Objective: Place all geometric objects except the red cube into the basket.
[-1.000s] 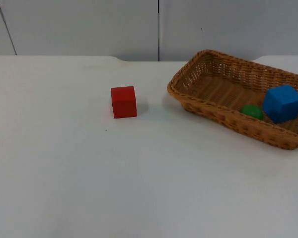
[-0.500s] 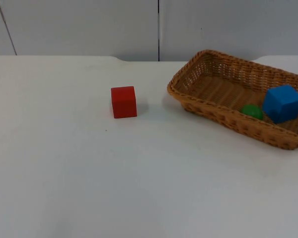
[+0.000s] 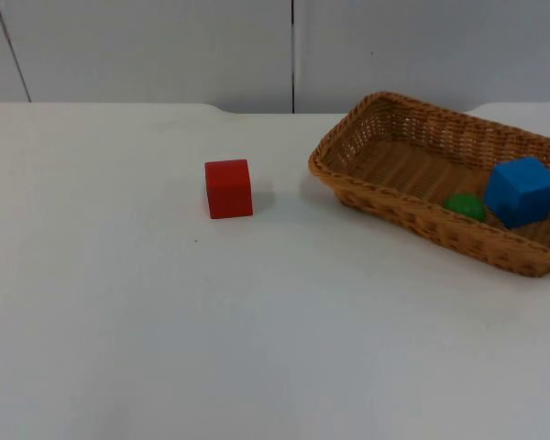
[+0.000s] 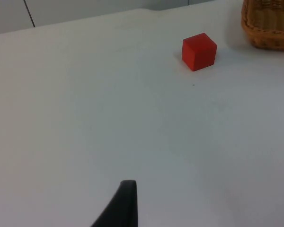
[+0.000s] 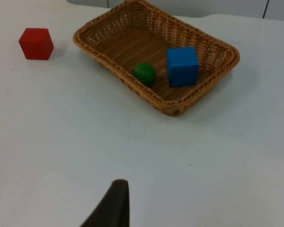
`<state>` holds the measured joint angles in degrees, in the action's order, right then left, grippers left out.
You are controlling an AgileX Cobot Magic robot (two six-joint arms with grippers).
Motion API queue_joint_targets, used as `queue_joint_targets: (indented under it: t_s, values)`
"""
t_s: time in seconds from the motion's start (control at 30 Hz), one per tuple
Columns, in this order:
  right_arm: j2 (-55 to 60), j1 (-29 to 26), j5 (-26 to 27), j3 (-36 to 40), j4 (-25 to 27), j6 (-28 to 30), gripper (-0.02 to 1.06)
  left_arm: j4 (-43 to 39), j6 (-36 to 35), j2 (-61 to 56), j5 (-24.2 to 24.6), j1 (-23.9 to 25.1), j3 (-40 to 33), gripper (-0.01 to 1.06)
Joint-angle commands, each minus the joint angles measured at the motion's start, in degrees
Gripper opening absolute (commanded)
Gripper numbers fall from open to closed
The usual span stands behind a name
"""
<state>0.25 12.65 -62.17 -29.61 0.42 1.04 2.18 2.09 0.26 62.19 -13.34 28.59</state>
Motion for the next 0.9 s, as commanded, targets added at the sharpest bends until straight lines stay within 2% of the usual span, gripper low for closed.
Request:
queue_joint_targets:
  t_s: [0.0, 0.87]
  values:
    - [-0.25, 0.04, 0.25, 0.04, -0.42, -0.24, 1.03, 0.48, 0.04, -0.26, -0.59, 0.1, -0.28, 1.05]
    - [-0.25, -0.9, 0.38, 0.04, -1.38, -1.68, 1.03, 0.29, -0.63, -0.26, -0.59, 0.1, -0.28, 1.05]
